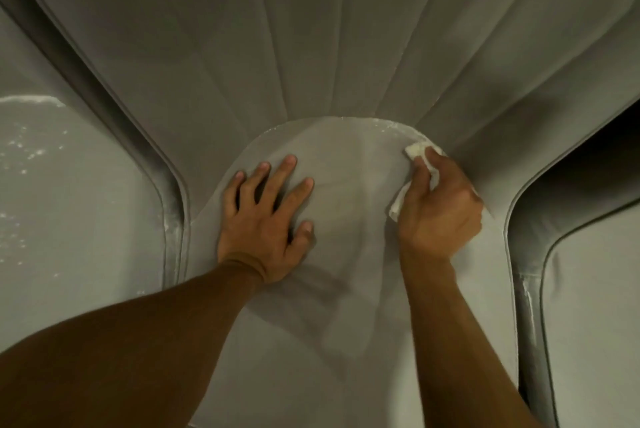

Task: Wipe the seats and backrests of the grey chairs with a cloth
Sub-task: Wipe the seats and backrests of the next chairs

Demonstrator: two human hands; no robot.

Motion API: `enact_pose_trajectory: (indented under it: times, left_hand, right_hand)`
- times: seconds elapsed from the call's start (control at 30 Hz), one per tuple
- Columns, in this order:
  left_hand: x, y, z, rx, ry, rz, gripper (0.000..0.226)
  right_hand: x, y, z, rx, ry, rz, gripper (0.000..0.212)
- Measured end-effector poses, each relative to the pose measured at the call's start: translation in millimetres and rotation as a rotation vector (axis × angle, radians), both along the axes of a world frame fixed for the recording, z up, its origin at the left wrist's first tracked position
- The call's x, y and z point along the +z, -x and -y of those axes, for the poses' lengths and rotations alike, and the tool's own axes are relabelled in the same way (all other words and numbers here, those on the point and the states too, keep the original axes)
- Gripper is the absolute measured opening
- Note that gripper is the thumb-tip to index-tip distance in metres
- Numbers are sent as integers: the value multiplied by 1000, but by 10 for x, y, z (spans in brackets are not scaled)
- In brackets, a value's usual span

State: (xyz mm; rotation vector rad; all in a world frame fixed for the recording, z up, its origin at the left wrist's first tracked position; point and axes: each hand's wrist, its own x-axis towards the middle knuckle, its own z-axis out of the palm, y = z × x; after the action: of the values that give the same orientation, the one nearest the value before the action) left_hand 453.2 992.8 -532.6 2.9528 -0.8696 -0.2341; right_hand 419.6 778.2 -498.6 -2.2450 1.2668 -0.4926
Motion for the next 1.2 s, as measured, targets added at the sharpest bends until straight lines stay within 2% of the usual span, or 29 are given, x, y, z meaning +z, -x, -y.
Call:
enact_pose_trajectory:
  times: [0.1,0.27,0.43,0.57,0.67,0.73,0.87,0.97,1.07,1.13,1.2]
  left_hand:
    - [0,0,0,7,4,1,65]
    - [-4,-10,9,-1,-10,-11,66]
    - [-19,-13,4,-3,-17,-21,65]
    - [-18,-11,10,-2,-19,-18,66]
    - [-11,-8,11,4,-17,-20,65]
    - [-12,-1,14,4,-5,-6,65]
    - [-7,-3,13,2,19,4,65]
    - [3,-5,17,3,23,-14,66]
    - [7,-2,11,2,24,-15,66]
    - [4,-5,10,0,21,-21,66]
    - [-1,-6,8,-2,3,-33,66]
  right_hand:
    - [-34,-201,-158,-117,-49,76,24]
    - [-52,-528,-353,-109,-40,125,23]
    - [-60,-565,-519,120,-55,137,15]
    - [-13,-587,-630,408,-114,65,23]
    - [30,-502,-472,516,-105,38,23]
    - [26,-379,-232,483,-50,5,23]
    - [56,-40,200,248,-21,15,22]
    - [70,146,176,115,-6,3,21]
    - [22,96,24,-45,-76,100,20]
    - [-7,-84,-90,-54,-83,147,21]
    - [-9,-322,-221,6,-80,110,20]
